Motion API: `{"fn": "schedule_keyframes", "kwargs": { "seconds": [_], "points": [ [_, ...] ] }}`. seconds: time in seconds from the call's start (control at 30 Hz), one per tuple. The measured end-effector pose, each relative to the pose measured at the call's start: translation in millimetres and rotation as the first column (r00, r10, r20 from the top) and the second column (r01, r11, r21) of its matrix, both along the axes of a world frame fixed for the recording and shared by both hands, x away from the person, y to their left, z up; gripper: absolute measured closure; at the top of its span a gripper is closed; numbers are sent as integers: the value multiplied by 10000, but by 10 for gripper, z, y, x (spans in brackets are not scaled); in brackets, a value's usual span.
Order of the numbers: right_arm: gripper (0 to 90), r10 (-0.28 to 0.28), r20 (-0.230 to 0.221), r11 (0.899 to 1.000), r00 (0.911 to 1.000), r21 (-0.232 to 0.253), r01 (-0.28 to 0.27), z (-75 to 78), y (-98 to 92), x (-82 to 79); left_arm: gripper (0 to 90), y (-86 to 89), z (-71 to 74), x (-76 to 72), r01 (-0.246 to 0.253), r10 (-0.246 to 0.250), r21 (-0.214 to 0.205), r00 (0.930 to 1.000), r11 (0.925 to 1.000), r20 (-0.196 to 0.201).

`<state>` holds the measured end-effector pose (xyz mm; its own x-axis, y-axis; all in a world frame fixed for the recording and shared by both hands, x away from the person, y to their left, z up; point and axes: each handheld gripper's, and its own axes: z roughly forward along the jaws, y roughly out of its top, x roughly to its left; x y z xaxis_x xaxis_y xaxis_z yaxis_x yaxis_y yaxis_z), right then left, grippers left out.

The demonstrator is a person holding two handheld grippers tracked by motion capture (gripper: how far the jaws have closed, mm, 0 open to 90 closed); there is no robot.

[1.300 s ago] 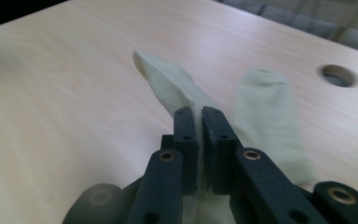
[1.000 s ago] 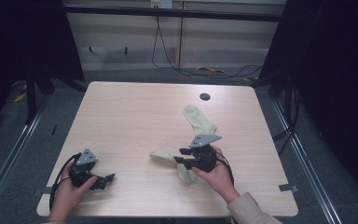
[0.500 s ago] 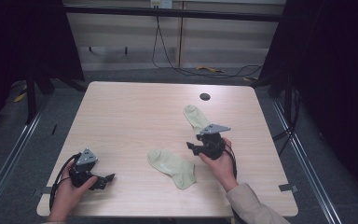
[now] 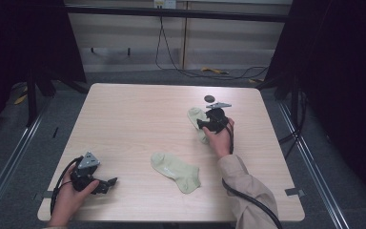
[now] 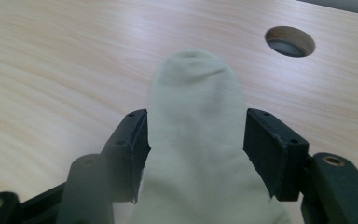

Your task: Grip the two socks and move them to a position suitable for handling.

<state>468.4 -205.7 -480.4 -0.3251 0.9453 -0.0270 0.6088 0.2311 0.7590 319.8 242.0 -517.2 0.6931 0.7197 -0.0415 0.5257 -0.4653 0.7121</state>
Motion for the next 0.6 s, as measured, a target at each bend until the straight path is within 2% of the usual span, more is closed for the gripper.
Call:
{"fn": "schedule_keyframes", "kwargs": {
  "seconds": [0.13,0.23,0.27,0.3,0.33,0.37,0.4,0.43,0.5,0.6],
  "points": [
    [402,-135,-213,9984,9997,-545,123,-124,46,124,0,0,0,-1,30,-30,6,10000,10000,1],
    [428,-195,-534,9993,9984,-344,176,-210,48,169,1,-1,1,-1,43,-43,3,10000,10000,-4],
    [472,-244,-497,9991,9985,-362,226,-243,50,167,0,-1,0,-1,43,-43,-5,10000,10000,-1],
    [550,-186,-486,9998,9986,-123,181,-251,46,163,0,0,1,0,46,-46,9,10000,10000,3],
    [655,-49,-479,10000,9988,-20,48,-251,44,159,1,-1,0,-1,46,-46,-4,10000,10000,0],
    [798,95,-521,9999,9986,-27,-97,-239,39,154,0,-1,0,0,39,-39,4,10000,10000,3],
    [861,240,-627,9997,9977,3,-241,-225,30,144,1,-1,0,-1,44,-44,-4,10000,10000,2],
    [867,261,-672,9996,9974,116,-253,-213,21,127,1,-1,0,-1,44,-44,2,10000,10000,-1],
    [870,674,-563,9975,9961,253,-661,-170,16,78,0,0,1,0,73,-73,19,10000,10000,21],
    [870,1263,-216,9913,9918,411,-1254,-60,36,-28,0,0,1,0,76,-76,19,10000,10000,19]
  ]
}}
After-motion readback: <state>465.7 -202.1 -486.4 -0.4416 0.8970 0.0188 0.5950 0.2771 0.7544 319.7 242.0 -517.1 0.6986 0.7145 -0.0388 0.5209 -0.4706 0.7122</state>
